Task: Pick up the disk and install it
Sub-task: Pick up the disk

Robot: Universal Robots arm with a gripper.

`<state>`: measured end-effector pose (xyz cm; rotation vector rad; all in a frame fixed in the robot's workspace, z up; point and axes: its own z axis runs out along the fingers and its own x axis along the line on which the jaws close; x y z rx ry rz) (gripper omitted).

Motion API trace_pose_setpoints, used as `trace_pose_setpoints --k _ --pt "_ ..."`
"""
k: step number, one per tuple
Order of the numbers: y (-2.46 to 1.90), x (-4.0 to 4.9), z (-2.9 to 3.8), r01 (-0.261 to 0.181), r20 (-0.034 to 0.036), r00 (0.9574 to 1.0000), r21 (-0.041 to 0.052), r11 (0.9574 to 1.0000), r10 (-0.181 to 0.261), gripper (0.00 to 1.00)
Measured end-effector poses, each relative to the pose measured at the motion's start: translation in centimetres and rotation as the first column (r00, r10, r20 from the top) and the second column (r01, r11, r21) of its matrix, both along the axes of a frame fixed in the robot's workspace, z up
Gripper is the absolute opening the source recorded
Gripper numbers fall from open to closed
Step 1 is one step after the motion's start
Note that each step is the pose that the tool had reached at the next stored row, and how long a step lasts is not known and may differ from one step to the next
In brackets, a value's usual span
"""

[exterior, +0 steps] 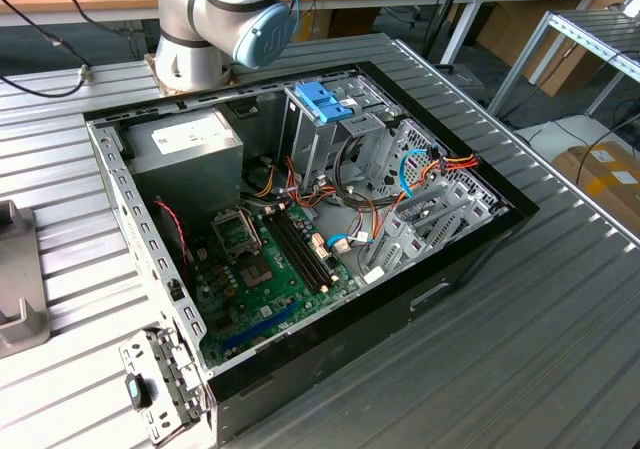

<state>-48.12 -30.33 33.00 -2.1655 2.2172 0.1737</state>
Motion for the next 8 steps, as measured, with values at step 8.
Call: trace_pose_setpoints --k 8 --pt "0.08 -0.41 -1.31 0.0 0.0 1.0 0.0 1.0 0.0 0.54"
